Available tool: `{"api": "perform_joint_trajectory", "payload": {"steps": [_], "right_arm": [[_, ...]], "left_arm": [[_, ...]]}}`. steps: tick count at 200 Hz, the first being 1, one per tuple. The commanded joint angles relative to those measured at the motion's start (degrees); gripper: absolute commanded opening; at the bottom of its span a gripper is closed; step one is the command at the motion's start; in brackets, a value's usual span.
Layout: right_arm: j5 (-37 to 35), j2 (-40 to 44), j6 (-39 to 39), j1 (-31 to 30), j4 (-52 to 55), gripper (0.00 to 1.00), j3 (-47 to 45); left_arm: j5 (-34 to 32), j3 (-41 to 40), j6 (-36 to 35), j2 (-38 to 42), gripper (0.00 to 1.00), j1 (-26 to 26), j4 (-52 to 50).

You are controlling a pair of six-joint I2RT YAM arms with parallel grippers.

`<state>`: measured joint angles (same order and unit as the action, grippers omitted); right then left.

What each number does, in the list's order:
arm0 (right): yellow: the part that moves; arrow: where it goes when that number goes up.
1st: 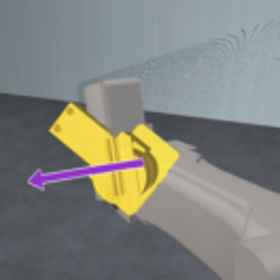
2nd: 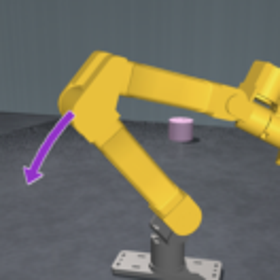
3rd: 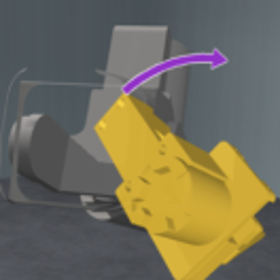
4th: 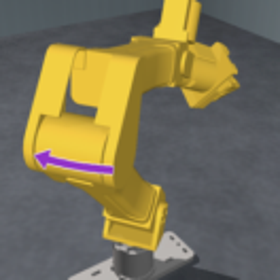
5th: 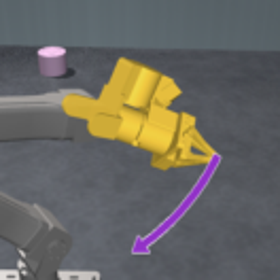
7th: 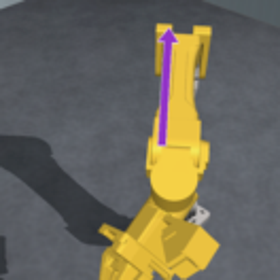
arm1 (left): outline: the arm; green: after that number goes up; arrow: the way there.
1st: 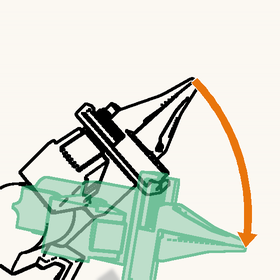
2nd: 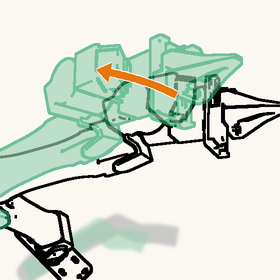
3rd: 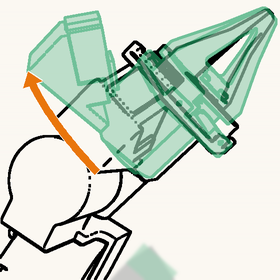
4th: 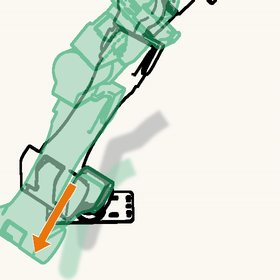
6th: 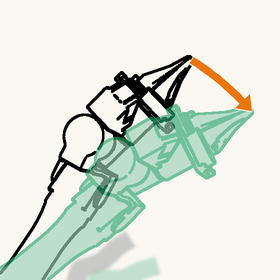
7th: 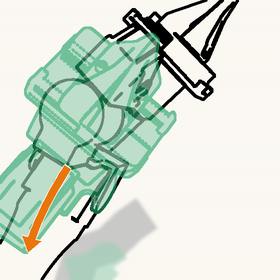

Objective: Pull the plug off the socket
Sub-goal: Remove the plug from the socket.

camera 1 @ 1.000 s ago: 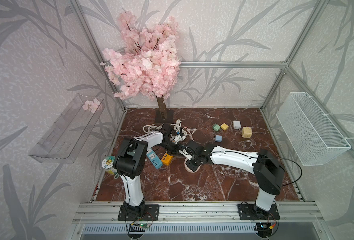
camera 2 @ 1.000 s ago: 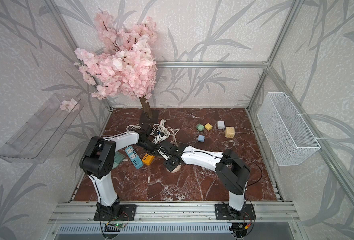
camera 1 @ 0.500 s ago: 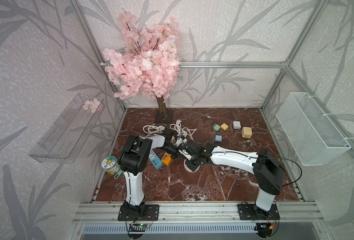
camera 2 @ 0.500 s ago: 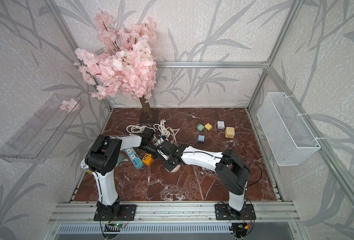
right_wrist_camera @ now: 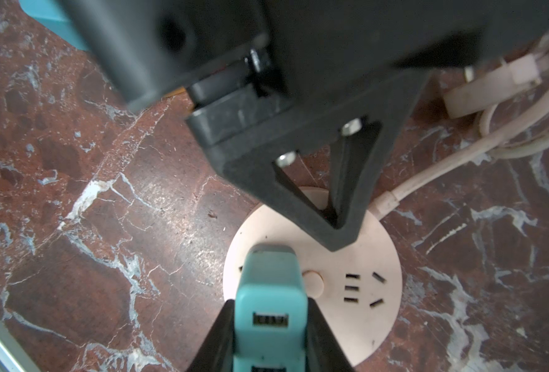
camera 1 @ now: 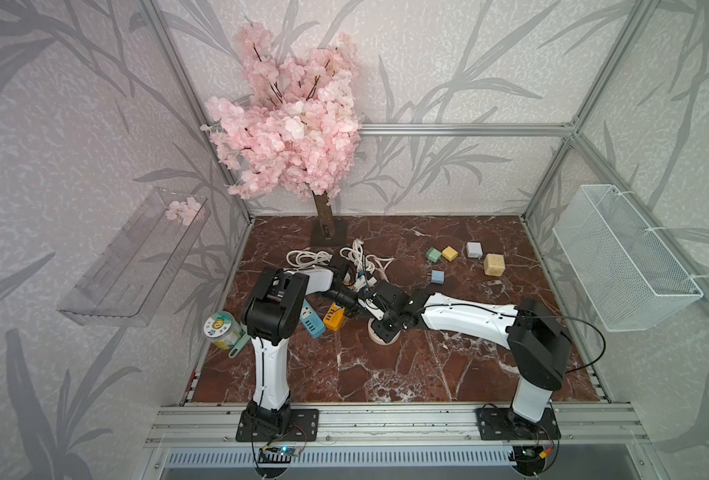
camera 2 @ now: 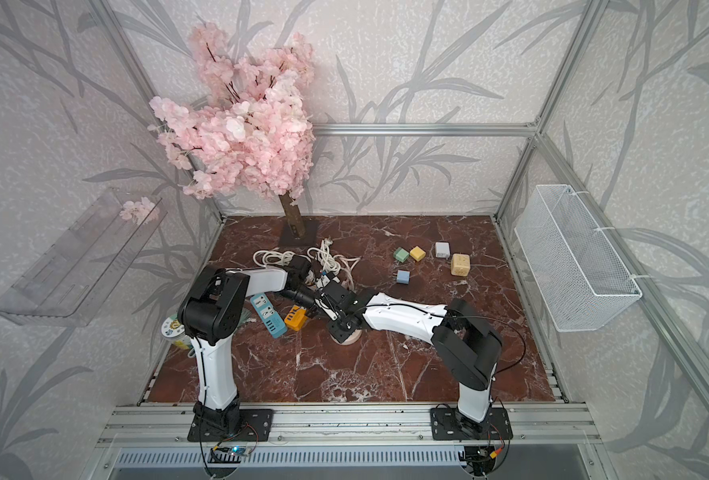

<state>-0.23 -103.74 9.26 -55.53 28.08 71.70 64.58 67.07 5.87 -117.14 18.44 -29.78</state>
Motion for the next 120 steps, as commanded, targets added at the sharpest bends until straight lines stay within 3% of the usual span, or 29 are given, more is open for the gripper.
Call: {"api": "perform_joint_trajectory", "payload": {"steps": [1, 64, 120], "right_arm": [[0.01, 1.29, 3.28, 1.13, -2.53, 0.00, 1.29], [0.81, 2.46, 4.59, 2.10, -2.84, 0.00, 0.28], [-6.80, 1.62, -0.19, -2.66, -2.81, 0.00, 0.45]], "left_arm": [[-12.07, -0.97, 0.54, -4.28, 0.00, 0.37, -1.88], [-13.77, -0.98, 0.94, -4.86, 0.00, 0.46, -1.98], [-13.55, -0.46, 0.97, -5.54, 0.00, 0.46, -2.45]]}}
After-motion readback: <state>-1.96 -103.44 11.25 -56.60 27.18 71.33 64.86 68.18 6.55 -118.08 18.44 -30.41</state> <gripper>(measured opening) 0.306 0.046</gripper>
